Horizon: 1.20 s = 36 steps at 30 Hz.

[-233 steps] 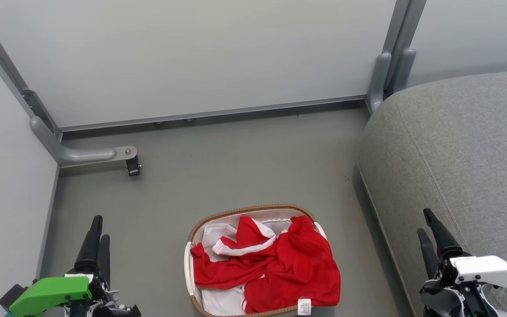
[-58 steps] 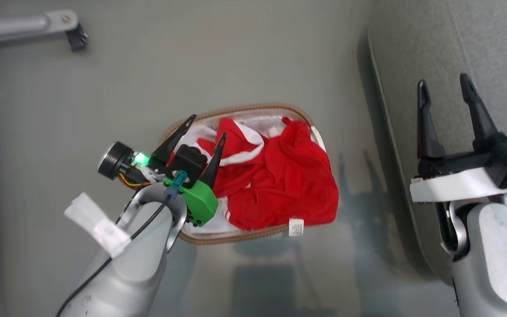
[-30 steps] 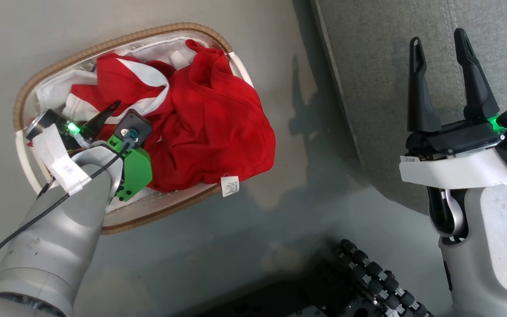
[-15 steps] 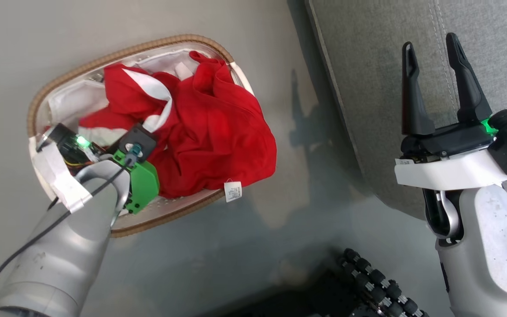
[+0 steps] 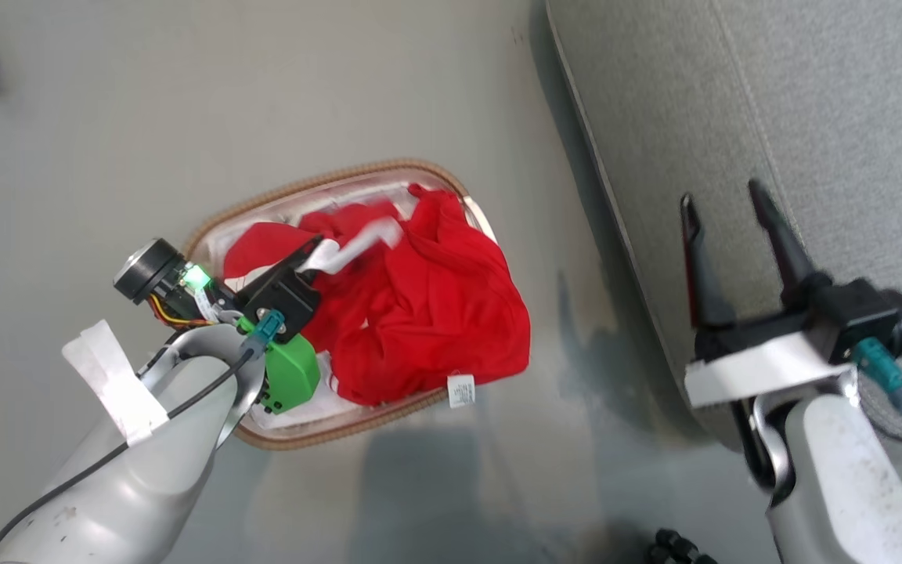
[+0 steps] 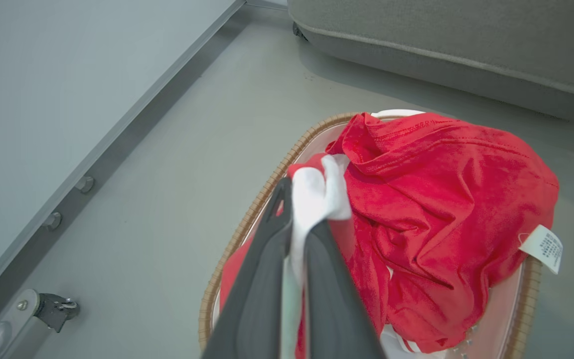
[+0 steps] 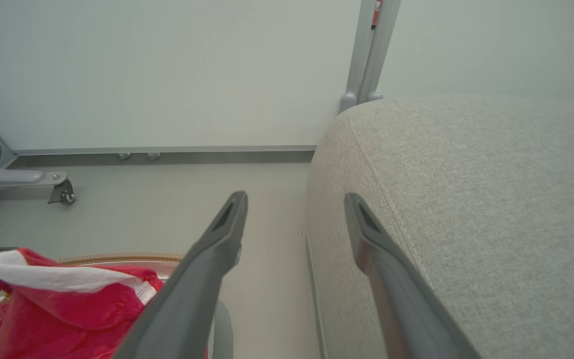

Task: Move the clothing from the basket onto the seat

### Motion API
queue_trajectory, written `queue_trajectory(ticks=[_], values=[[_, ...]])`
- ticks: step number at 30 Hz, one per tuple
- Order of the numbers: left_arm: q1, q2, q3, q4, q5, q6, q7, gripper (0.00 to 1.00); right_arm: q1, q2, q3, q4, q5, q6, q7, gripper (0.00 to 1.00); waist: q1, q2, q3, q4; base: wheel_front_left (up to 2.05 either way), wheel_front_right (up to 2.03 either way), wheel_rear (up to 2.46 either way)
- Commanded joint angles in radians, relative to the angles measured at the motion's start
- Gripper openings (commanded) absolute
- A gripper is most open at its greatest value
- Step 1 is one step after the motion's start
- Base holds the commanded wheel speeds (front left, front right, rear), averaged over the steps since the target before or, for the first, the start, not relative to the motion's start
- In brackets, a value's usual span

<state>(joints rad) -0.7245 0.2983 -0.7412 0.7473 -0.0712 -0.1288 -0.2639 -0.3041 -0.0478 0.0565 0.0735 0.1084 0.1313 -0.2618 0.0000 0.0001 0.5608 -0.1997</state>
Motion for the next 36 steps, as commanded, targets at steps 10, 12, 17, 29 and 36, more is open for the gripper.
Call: queue_trajectory(ticks=[10, 12, 17, 29, 36], values=[[-0.038, 0.142, -0.161, -0.202, -0.131, -0.002, 0.049, 0.0, 0.122, -0.005, 0.043, 0.104, -0.014, -0.001, -0.005, 1.0, 0.0, -0.0001, -0.395, 0.141, 0.0, 0.0, 0.0], [-0.067, 0.168, -0.187, -0.254, -0.159, -0.003, 0.073, 0.0, 0.134, -0.005, 0.051, 0.112, -0.017, -0.001, -0.005, 1.0, 0.0, -0.0001, -0.428, 0.146, 0.0, 0.0, 0.0], [-0.157, 0.216, -0.234, -0.361, -0.201, -0.003, 0.113, 0.0, 0.14, -0.005, 0.077, 0.123, -0.021, -0.001, -0.005, 1.0, 0.0, -0.0001, -0.485, 0.152, 0.0, 0.0, 0.0], [-0.298, 0.178, -0.213, -0.386, -0.256, 0.002, 0.146, 0.0, 0.092, -0.005, 0.234, 0.162, -0.028, -0.001, -0.005, 1.0, 0.0, -0.0001, -0.554, 0.145, 0.0, 0.0, 0.0], [-0.348, 0.141, -0.223, -0.378, -0.258, 0.002, 0.145, 0.0, 0.027, -0.005, 0.332, 0.225, -0.044, -0.001, -0.005, 1.0, 0.0, -0.0001, -0.564, 0.15, 0.0, 0.0, 0.0]])
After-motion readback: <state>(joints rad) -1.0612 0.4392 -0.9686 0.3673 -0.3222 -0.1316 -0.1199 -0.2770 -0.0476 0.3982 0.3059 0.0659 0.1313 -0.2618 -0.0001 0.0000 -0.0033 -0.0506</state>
